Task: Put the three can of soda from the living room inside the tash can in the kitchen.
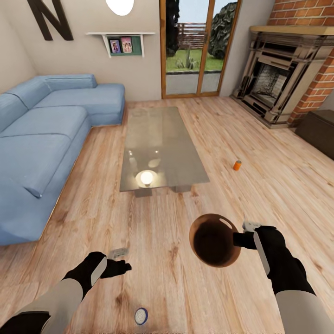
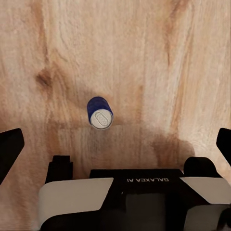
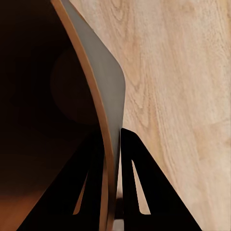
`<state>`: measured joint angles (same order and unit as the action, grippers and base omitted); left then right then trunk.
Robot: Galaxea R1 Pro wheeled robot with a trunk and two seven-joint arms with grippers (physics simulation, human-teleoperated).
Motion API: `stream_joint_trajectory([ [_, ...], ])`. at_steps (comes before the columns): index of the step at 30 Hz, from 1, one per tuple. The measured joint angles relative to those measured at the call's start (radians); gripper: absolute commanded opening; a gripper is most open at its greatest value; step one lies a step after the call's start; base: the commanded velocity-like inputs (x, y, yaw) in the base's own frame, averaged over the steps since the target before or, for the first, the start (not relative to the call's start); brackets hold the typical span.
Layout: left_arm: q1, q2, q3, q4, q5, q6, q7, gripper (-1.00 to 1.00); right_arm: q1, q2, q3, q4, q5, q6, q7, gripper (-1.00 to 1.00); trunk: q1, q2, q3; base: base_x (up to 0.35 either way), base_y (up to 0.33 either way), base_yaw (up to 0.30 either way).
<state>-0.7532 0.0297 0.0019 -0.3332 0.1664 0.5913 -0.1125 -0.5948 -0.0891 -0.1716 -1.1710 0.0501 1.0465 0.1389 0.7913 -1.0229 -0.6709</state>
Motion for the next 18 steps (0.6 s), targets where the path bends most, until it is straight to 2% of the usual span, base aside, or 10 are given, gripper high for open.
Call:
stream_joint_trajectory([
  [18, 0.000, 0.004, -0.003, -0.001, 0.003, -0.013, 0.027, 1.00, 0.000, 0.000, 0.000, 0.000, 0.000, 0.000, 0.000, -1.00, 0.000, 0.000, -0.029, 0.000, 0.000, 0.000],
])
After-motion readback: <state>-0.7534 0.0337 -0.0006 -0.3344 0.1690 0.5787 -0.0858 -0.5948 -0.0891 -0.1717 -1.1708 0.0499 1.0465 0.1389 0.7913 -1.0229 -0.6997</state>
